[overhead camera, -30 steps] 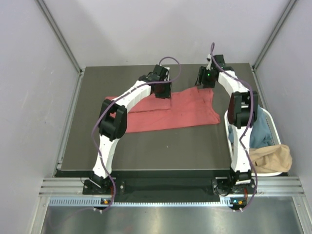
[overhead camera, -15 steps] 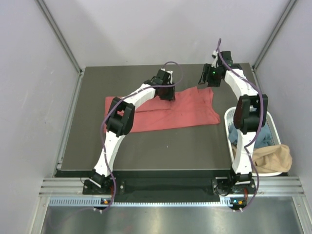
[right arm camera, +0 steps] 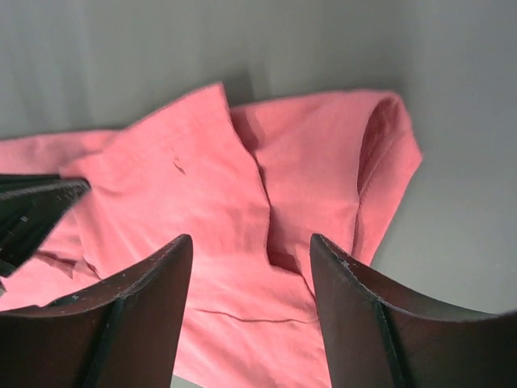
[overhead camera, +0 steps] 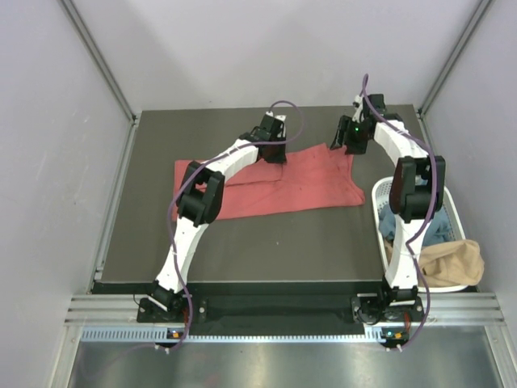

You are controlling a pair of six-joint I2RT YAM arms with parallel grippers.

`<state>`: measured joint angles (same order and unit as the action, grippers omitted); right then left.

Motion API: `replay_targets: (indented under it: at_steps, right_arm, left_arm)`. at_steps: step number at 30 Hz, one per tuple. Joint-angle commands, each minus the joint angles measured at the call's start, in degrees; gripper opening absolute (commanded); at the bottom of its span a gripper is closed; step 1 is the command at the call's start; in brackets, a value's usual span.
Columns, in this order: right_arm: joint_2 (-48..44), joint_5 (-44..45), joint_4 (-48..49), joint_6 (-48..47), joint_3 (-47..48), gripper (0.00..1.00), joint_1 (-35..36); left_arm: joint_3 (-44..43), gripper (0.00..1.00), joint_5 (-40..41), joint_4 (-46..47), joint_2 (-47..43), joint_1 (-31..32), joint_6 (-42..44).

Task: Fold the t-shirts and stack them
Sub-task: Fold the tshirt

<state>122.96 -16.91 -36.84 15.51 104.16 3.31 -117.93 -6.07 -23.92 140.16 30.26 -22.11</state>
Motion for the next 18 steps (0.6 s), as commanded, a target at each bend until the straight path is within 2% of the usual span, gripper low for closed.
replay_targets:
  at_steps: [1,3,7,8,13,18]
  right_arm:
    - [-4.3,-1.5,1.5,0.8,-1.8,0.61,-0.1]
    - [-4.7,-1.8,1.7,1.1,-2.8,0.61,-0.2]
    - [-6.1,-2.6,1.6,1.9,-4.6,0.61,-0.1]
    - [-6.4,-2.5,1.2,2.2,-4.9,0.61,-0.1]
    - [-8.9,-0.3,-3.7,4.2,-6.5,0.61,-0.1]
    - [-13.0,3.4,-9.9,3.8,-8.4,0.62,1.3]
  left_arm:
    - [-2.0,0.11,3.4,2.7,-2.6,-0.2,1.1]
    - [-1.9,0.11,4.0,2.7,-2.8,-0.2,0.9]
    - [-3.8,0.18,4.6,-0.9,-1.5,-0.2,0.7]
    - [-4.2,0.26,4.3,-1.6,-1.3,-0.2,0.5]
    - [-1.7,0.43,4.0,-2.8,-5.1,-0.2,0.6]
    - [0.2,0.47,5.5,-7.5,-11.7,-1.2,0.8]
